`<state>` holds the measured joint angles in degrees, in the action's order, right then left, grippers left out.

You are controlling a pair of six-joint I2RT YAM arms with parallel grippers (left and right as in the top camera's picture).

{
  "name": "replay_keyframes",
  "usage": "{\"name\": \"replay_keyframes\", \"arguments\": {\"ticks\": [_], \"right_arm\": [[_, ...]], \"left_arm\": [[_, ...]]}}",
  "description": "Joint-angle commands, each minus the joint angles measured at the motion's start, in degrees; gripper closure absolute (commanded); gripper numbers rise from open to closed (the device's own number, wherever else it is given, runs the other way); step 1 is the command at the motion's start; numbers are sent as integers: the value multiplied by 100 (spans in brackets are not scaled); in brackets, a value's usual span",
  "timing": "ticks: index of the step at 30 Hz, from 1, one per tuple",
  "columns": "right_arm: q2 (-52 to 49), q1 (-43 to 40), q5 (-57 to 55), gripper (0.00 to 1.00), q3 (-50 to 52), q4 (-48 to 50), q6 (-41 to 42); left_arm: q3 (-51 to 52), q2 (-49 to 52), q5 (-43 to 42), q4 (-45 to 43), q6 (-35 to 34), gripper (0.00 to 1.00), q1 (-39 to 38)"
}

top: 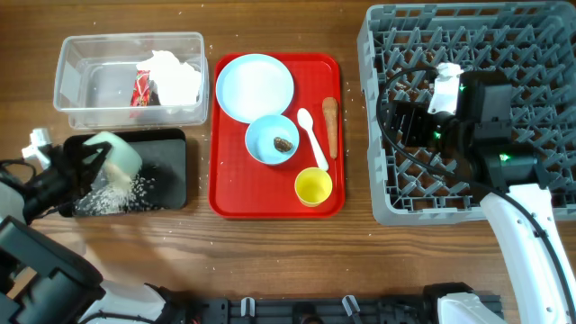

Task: Sort waste into correct bins and load items into the dishwasher rack
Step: 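Lift the rice bowl over the black tray and tip out the rice, then return the empty bowl to the red tray and release it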

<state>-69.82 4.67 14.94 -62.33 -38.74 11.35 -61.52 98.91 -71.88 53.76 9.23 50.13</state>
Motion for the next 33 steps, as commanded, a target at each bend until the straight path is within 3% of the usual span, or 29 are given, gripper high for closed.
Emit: {"name": "replay_keyframes", "arguments": {"ticks": [1, 4, 6, 14, 18, 23, 26, 30, 33], "right_arm": [[-11, -20, -70, 0, -109, 9, 81], [-11, -20, -70, 0, -109, 4, 79], [-11, -17, -72, 0, -109, 4, 79], [-11, -20, -74, 0, -109, 15, 79], [-11, -20, -74, 0, -109, 13, 76], [-11, -20, -70, 0, -109, 15, 85], [-11, -20, -70, 0, -109, 15, 83], [-11, -20, -70, 0, -109, 33, 83], [-11, -17, -72, 0, -109, 35, 83]], "left_arm": [[24, 44, -1421, 42, 42, 96, 107], [24, 44, -1825, 271, -210, 96, 107], [24, 44, -1847, 348, -592, 96, 107], [24, 44, -1733, 354, -1038, 96, 203], [22, 42, -1751, 765, -1488, 96, 372], [22, 42, -1786, 669, -1593, 96, 426], [22, 15, -1749, 629, -1266, 96, 402], [-125, -546, -872, 627, -1226, 96, -267], [-409, -1228, 374, 332, -1602, 96, -1394]]}}
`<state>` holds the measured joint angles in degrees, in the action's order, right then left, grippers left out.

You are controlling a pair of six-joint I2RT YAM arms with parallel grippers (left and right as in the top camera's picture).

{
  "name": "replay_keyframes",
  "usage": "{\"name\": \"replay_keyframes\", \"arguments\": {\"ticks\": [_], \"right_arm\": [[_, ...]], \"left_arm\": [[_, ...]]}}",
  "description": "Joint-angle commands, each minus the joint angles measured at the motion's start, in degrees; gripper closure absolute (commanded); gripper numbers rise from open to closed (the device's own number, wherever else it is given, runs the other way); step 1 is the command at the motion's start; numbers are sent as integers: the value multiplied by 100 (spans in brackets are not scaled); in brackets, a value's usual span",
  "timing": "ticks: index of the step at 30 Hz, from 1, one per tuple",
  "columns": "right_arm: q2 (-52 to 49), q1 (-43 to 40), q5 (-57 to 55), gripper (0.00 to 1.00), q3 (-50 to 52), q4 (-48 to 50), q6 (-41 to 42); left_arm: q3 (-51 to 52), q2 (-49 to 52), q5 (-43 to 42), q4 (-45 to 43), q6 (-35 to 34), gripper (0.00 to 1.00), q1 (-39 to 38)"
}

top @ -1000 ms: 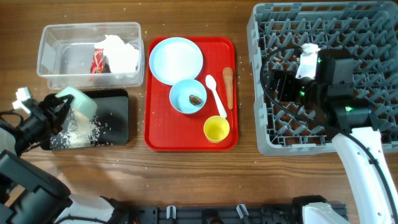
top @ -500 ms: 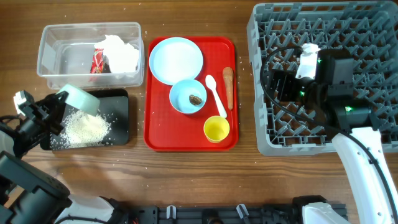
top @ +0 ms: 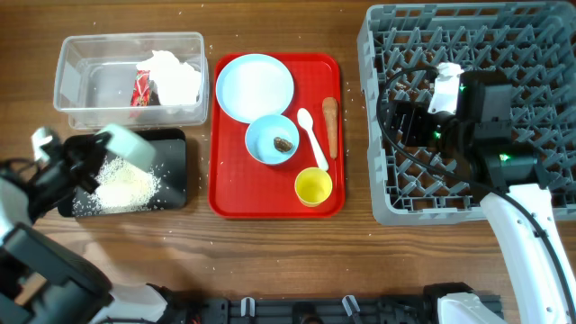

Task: Sort waste into correct bins and load items into the dishwasher rack
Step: 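Return the empty bowl to the red tray and release it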

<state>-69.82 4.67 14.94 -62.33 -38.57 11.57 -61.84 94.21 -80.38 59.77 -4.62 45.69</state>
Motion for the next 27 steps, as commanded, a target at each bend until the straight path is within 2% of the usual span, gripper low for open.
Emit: {"name": "replay_keyframes", "arguments": {"ticks": [1, 3, 5, 10, 12, 16, 17, 19, 21, 22, 24, 27], "right_arm": [[-11, -20, -72, 0, -109, 17, 61], [-11, -20, -72, 0, -109, 15, 59], [-11, -20, -72, 0, -109, 13, 59], [-11, -20, -72, 0, -107, 7, 59], [-11, -20, -74, 0, -107, 2, 55], [-11, -20, -72, 0, -107, -13, 55], [-11, -20, -72, 0, -103, -15, 57], [-11, -20, -72, 0, -98, -20, 55], [-11, -20, -72, 0, -98, -52, 57], [-11, -20, -74, 0, -98, -66, 57], [-11, -20, -74, 0, -98, -87, 55], [-11, -20, -74, 0, -98, -90, 55]], "left_arm": [[-409, -927, 1788, -437, -514, 96, -1344], [-413, -1189, 3075, -664, -1032, 96, -2269], [-411, -1239, 4120, -688, -1272, 96, -3204], [-398, -763, 7117, -682, -2044, 96, -5897], [-396, -498, 7600, -743, -2157, 96, -6465], [-396, 85, 7619, -901, -2159, 94, -7123], [-396, 199, 7619, -927, -2159, 90, -7206], [-396, 398, 7617, -968, -2157, 48, -7324], [-402, 400, 7595, -960, -2157, 26, -7329], [-463, 369, 7593, -901, -2155, 20, -7316], [-778, 319, 7600, -693, -2100, 15, -7318], [-1582, 304, 7635, -765, -1445, 8, -7318]]}}
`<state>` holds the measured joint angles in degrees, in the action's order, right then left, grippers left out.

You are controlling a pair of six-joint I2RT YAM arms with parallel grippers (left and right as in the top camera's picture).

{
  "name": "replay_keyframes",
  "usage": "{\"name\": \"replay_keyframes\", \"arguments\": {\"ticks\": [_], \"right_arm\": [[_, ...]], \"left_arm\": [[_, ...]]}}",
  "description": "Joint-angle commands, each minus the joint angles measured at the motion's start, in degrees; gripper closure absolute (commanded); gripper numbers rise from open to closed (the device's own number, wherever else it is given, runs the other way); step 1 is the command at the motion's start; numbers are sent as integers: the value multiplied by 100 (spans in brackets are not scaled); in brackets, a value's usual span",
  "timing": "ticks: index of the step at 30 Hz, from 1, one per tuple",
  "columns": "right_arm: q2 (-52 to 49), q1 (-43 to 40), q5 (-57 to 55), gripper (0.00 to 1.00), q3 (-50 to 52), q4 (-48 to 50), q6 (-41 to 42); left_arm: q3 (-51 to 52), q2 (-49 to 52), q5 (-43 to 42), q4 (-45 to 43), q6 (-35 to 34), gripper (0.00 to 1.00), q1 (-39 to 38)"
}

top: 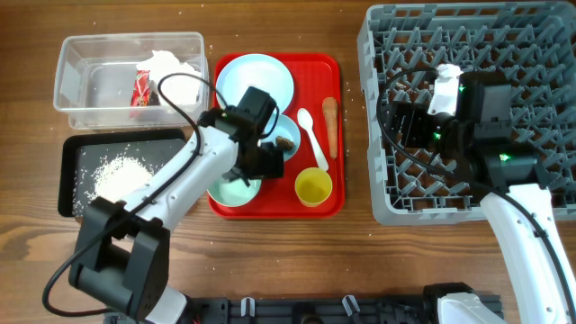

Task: Sort waste into correct bins and load items into the dishwasher rack
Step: 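Return the empty bowl to the red tray and release it, then grasp the light-blue bowl with food scraps using the left gripper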

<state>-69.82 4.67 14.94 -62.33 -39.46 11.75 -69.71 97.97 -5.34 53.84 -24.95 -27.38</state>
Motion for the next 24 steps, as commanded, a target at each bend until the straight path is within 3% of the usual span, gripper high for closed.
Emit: {"name": "replay_keyframes", "arguments": {"ticks": [1, 6, 17, 20, 24], "right_arm": [[-11, -20, -74, 0, -98, 7, 37], [-11, -20, -74, 0, -98, -9, 35], [-11, -20, -142, 0, -98, -7, 39], [-11, -20, -162, 0, -98, -2, 39], [-11, -20, -160, 0, -98, -13, 42]], "left_arm": [[-918, -72, 157, -409, 813, 8, -11], [-966, 175, 136, -1412, 1904, 12, -15], [-966, 1440, 140, -1504, 2133, 30, -341], [-964, 1515, 142, -1484, 2127, 56, -413], [-964, 1519, 229, -1497, 2105, 73, -413]]}}
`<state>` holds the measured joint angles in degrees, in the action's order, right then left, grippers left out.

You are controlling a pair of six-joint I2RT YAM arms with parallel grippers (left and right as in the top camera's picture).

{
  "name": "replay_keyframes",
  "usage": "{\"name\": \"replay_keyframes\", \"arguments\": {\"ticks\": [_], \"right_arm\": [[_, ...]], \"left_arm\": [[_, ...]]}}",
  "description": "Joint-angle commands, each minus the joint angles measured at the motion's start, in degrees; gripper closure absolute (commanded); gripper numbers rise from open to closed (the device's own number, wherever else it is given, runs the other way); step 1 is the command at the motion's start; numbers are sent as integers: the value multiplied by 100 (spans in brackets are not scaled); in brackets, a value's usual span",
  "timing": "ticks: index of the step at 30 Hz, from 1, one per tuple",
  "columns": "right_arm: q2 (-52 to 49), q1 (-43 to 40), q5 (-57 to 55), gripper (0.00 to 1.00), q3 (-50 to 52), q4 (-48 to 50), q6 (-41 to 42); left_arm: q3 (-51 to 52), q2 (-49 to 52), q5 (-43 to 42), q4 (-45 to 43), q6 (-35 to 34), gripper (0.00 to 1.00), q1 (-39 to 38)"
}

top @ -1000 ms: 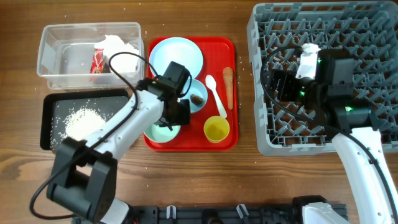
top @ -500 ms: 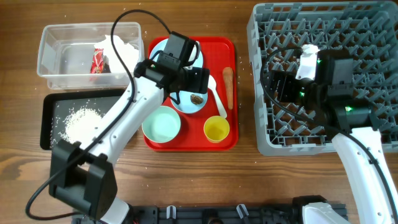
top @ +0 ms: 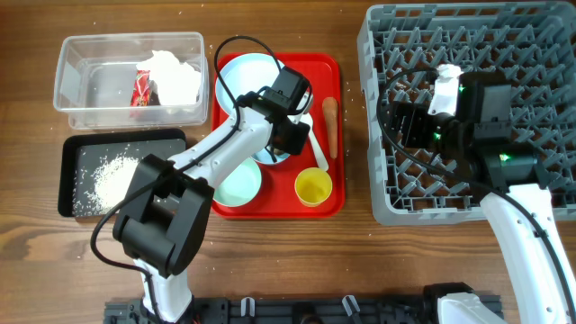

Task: Sort waste into correct bins and load items into the dishwasher rack
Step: 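Grasp the light-blue bowl with food scraps using the left gripper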

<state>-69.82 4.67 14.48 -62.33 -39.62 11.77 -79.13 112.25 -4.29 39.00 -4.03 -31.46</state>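
Observation:
My left gripper (top: 290, 135) hangs over the red tray (top: 335, 205), right above the small blue bowl (top: 267, 155), and looks open with nothing in it. It hides most of that bowl and what is in it. A pale green bowl (top: 237, 184) sits empty on the tray's front left corner. The tray also carries a light blue plate (top: 245, 79), a white spoon (top: 315, 148), a brown stick-like piece (top: 330, 124) and a yellow cup (top: 313, 186). The right gripper (top: 394, 123) hovers over the grey dishwasher rack (top: 468, 209), apparently open and empty.
A black tray (top: 171, 171) with a heap of white rice lies left of the red tray. Behind it stands a clear bin (top: 90, 85) with a red wrapper and crumpled white paper. My left arm crosses the red tray's front left corner.
My left gripper has gone from the pale green bowl at the tray's front left to the blue bowl further back and right. The green bowl stays on the tray. The right arm is unchanged.
My left gripper held the pale green bowl tipped over the black tray, with rice falling out. Then more rice lay in the tray. Then the bowl was down at the red tray's front left under the gripper. Now the gripper is over the blue bowl.

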Motion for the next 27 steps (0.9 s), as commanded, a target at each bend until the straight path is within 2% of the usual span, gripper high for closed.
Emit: {"name": "replay_keyframes", "arguments": {"ticks": [1, 6, 14, 16, 18, 21, 27], "right_arm": [[-11, -20, -114, 0, -98, 4, 39], [-11, -20, -114, 0, -98, 2, 37], [-11, -20, -114, 0, -98, -50, 42], [-11, -20, -114, 0, -98, -50, 39], [-11, -20, -157, 0, -98, -50, 39], [-11, -20, -155, 0, -98, -59, 42], [-11, -20, -155, 0, -98, -61, 37]], "left_arm": [[-22, 92, 144, -26, 13, 76, -4], [-22, 92, 146, -114, -76, 90, -4], [4, 341, 232, -374, -267, 91, -4], [4, 339, 232, -393, -267, 96, -4], [-20, 308, 232, -367, -291, 96, -4], [-264, 74, 221, -76, -658, 96, -4], [-1211, -946, 225, 1193, -1388, 96, 94]]}}
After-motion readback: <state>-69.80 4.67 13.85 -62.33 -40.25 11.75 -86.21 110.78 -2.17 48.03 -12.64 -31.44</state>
